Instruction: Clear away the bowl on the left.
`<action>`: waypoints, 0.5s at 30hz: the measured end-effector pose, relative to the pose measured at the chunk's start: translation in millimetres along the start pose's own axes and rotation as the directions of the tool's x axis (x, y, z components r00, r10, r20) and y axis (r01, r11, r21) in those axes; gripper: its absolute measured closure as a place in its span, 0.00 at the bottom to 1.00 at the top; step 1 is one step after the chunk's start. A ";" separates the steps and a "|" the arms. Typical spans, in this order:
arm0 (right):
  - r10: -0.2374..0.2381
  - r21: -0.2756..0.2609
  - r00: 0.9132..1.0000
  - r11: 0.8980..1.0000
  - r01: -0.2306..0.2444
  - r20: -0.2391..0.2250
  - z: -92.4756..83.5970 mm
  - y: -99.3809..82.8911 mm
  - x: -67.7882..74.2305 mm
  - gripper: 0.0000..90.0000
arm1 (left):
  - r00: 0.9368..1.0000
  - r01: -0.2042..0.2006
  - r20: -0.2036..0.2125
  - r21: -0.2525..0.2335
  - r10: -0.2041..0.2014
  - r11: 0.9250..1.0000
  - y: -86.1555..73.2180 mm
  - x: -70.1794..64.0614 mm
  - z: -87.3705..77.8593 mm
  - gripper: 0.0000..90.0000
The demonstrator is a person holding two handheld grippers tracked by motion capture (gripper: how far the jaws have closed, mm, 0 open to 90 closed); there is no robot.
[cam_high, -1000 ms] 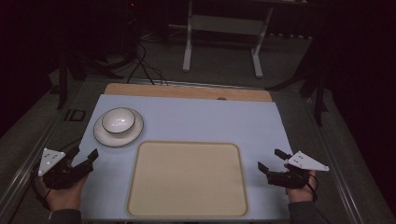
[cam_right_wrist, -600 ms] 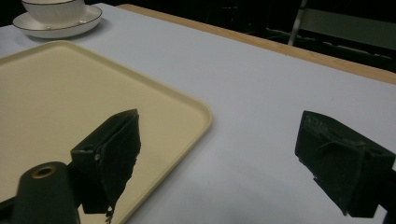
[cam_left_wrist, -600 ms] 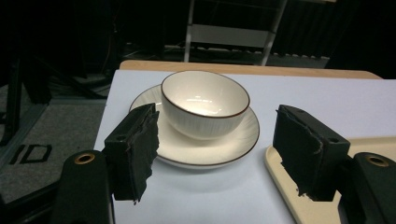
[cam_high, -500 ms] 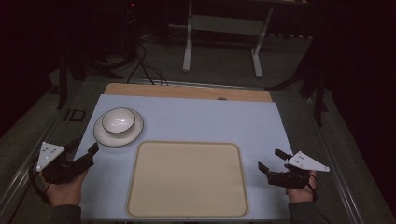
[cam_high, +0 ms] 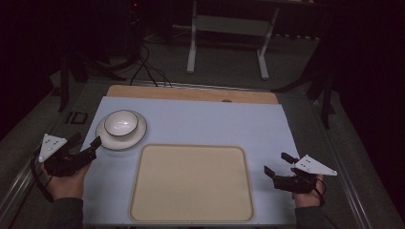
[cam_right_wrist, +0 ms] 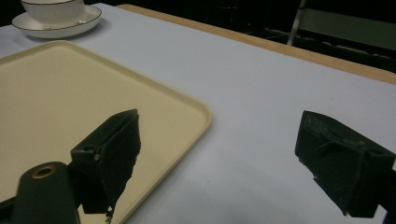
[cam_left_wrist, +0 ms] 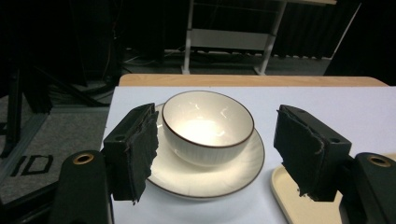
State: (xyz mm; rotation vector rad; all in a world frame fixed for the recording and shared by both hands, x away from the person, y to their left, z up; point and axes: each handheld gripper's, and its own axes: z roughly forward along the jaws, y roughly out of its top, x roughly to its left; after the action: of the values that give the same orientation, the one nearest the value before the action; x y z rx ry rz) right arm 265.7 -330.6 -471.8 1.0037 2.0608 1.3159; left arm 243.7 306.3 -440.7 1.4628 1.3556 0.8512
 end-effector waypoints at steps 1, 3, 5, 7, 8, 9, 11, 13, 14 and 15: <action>0.000 0.000 1.000 1.000 0.000 0.000 0.0 0.0 0.0 0.15 | 1.000 0.000 0.000 0.000 0.000 1.000 0.0 0.0 0.0 0.35; 0.001 0.000 1.000 1.000 -0.001 0.000 0.1 -0.1 -0.2 0.15 | 1.000 0.002 -0.008 0.002 -0.002 1.000 2.8 -0.2 2.3 0.35; 0.000 0.000 1.000 1.000 0.000 0.000 -0.1 -0.3 -0.4 0.15 | 1.000 -0.002 -0.003 0.004 0.002 1.000 6.3 -0.7 4.9 0.35; 0.000 0.001 1.000 1.000 0.000 0.001 -0.1 -0.3 -0.6 0.15 | 1.000 -0.003 -0.001 0.007 0.003 1.000 8.5 -1.3 6.5 0.35; -0.001 0.001 1.000 1.000 0.001 0.002 -0.1 -0.4 -0.6 0.15 | 1.000 -0.003 0.000 0.007 0.003 1.000 9.7 -1.7 7.4 0.35; 0.000 0.002 1.000 1.000 0.000 0.001 0.0 -0.4 -0.5 0.15 | 1.000 -0.007 0.001 0.010 0.007 1.000 11.4 -1.8 7.9 0.35; -0.001 0.002 1.000 1.000 0.001 0.001 0.2 -0.4 -0.5 0.15 | 1.000 -0.007 0.001 0.010 0.007 1.000 11.4 -1.8 7.9 0.34; -0.001 0.004 1.000 1.000 0.001 -0.001 0.6 -0.5 -0.1 0.15 | 1.000 -0.004 0.007 0.000 0.004 1.000 17.4 -2.2 11.0 0.34; -0.002 0.005 1.000 1.000 0.002 -0.001 0.6 -0.5 -0.2 0.15 | 1.000 -0.005 0.008 0.002 0.005 1.000 18.9 -2.5 12.0 0.34; -0.002 0.005 1.000 1.000 0.002 -0.001 0.7 -0.5 -0.2 0.15 | 1.000 -0.008 0.010 0.004 0.008 1.000 20.2 -3.1 13.2 0.34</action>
State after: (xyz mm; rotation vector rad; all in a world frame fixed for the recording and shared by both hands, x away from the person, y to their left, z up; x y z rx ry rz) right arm 266.1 -330.5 -472.5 1.0035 2.0664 1.3111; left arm 262.2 302.0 -425.6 1.4743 1.3460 0.8459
